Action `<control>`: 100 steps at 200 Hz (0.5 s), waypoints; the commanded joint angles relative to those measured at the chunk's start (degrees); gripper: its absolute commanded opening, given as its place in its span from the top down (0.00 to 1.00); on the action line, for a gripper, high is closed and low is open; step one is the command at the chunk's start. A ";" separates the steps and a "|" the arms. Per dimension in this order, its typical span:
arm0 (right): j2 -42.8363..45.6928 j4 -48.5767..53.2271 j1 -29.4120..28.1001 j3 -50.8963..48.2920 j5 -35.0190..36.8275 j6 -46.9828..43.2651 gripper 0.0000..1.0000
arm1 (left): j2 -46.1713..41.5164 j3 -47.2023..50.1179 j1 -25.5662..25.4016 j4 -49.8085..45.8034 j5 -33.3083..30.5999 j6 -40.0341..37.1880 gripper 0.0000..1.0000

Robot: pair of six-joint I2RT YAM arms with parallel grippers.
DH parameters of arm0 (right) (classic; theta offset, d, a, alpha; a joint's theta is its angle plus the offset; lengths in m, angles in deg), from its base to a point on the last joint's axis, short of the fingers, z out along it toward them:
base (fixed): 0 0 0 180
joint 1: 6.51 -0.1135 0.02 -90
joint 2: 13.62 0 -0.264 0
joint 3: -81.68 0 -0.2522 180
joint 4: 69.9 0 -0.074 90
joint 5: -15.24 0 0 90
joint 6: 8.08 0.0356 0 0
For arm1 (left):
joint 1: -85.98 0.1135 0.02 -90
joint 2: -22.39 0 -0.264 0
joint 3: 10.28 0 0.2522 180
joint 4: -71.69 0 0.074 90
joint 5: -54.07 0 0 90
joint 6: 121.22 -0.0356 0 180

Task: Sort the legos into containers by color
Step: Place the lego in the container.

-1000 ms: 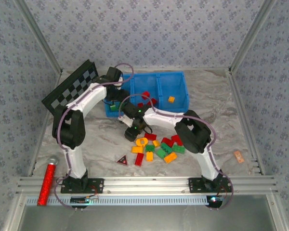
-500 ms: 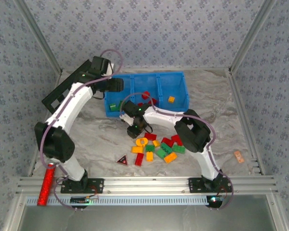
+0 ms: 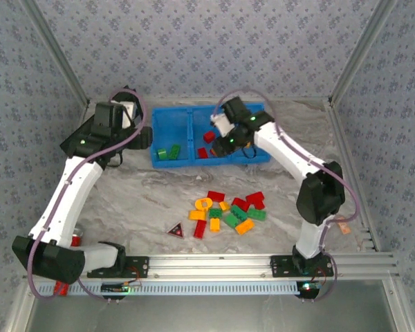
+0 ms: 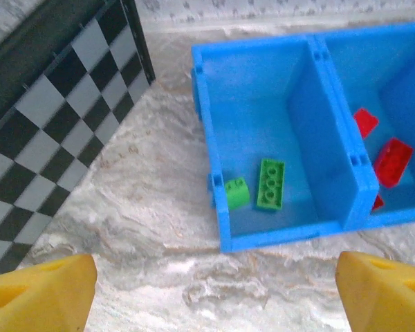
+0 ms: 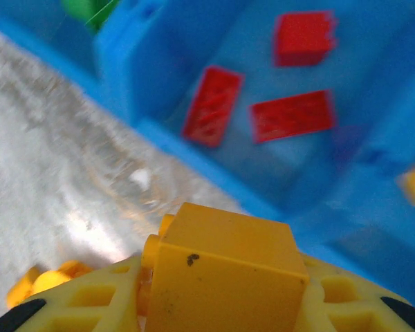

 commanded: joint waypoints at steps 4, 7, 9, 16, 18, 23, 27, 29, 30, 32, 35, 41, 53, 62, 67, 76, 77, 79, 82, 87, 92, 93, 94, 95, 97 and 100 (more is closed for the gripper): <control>-1.90 -0.08 4.36 1.09 4.75 -1.90 0.61 | -2.45 3.96 -3.31 -1.23 -0.72 -5.43 0.06; -2.29 -0.43 4.73 1.23 5.59 -1.88 0.61 | -2.74 4.51 -4.02 -1.34 -1.19 -6.02 0.06; -2.51 -0.69 4.90 1.28 5.98 -1.85 0.61 | -2.88 4.83 -4.53 -1.47 -1.56 -6.38 0.06; -3.45 -1.26 5.48 1.61 6.86 -1.30 0.61 | -3.50 6.02 -6.19 -1.61 -2.59 -7.34 0.06; -3.71 -1.42 5.69 1.77 7.06 -1.23 0.61 | -3.60 6.31 -6.54 -1.67 -2.70 -7.48 0.06; -4.82 -1.76 6.07 2.32 7.79 -0.98 0.61 | -3.89 6.95 -7.33 -1.93 -2.78 -7.82 0.05; -5.72 -1.99 6.40 2.89 8.27 -0.82 0.61 | -4.12 7.38 -7.82 -2.15 -2.36 -7.91 0.05; -6.25 -2.11 6.55 3.12 8.52 -0.71 0.61 | -4.17 7.59 -8.00 -2.22 -2.18 -7.91 0.05; -6.51 -2.13 6.61 3.26 8.57 -0.65 0.61 | -4.22 7.69 -8.09 -2.31 -2.08 -7.90 0.05; -6.84 -2.21 6.76 3.54 8.79 -0.53 0.61 | -4.26 7.82 -8.25 -2.31 -1.85 -7.88 0.05; -7.73 -2.30 6.90 3.96 8.92 -0.50 0.61 | -4.47 8.12 -8.41 -2.45 -1.45 -7.66 0.05; -9.23 -2.47 7.22 4.81 9.46 -0.41 0.61 | -4.55 8.66 -8.76 -2.65 -0.33 -7.34 0.06; -11.95 -2.72 7.60 6.19 10.27 -0.02 0.61 | -4.93 9.79 -9.67 -2.74 2.44 -6.54 0.06; -14.01 -2.65 7.87 7.57 10.96 0.27 0.61 | -5.22 10.83 -11.08 -2.71 3.32 -6.22 0.06; -14.98 -2.51 8.01 8.25 11.08 0.45 0.61 | -5.24 11.37 -12.09 -2.78 3.40 -6.20 0.06; -16.81 -2.19 8.15 9.47 11.30 0.68 0.61 | -5.24 12.17 -13.88 -2.92 3.15 -6.13 0.06; -16.93 -2.21 8.15 9.65 11.33 0.71 0.61 | -5.20 12.26 -14.11 -2.88 3.09 -6.08 0.06; -17.32 -2.17 8.20 9.82 11.50 0.79 0.61 | -5.12 12.44 -14.48 -2.91 3.05 -5.98 0.06; -17.83 -2.15 8.24 10.15 11.52 0.90 0.61 | -5.07 12.70 -14.93 -2.88 2.85 -5.72 0.06; -18.64 -1.95 8.33 10.71 11.54 1.07 0.60 | -4.90 13.14 -15.63 -2.84 2.62 -5.23 0.06; -19.40 -1.82 8.36 11.21 11.53 1.24 0.60 | -4.69 13.55 -16.11 -2.71 2.61 -4.53 0.06; -19.55 -1.81 8.35 11.35 11.53 1.25 0.60 | -4.61 13.61 -16.19 -2.68 2.60 -4.40 0.06; -19.67 -1.76 8.38 11.46 11.48 1.26 0.59 | -4.57 13.68 -16.23 -2.67 2.64 -4.30 0.06; -19.77 -1.74 8.40 11.52 11.46 1.26 0.59 | -4.51 13.68 -16.34 -2.62 2.75 -4.20 0.06; -19.96 -1.67 8.42 11.61 11.49 1.30 0.59 | -4.42 13.78 -16.50 -2.56 2.83 -4.02 0.06; -20.30 -1.66 8.40 11.77 11.44 1.34 0.58 | -4.25 13.90 -16.68 -2.50 2.99 -3.67 0.06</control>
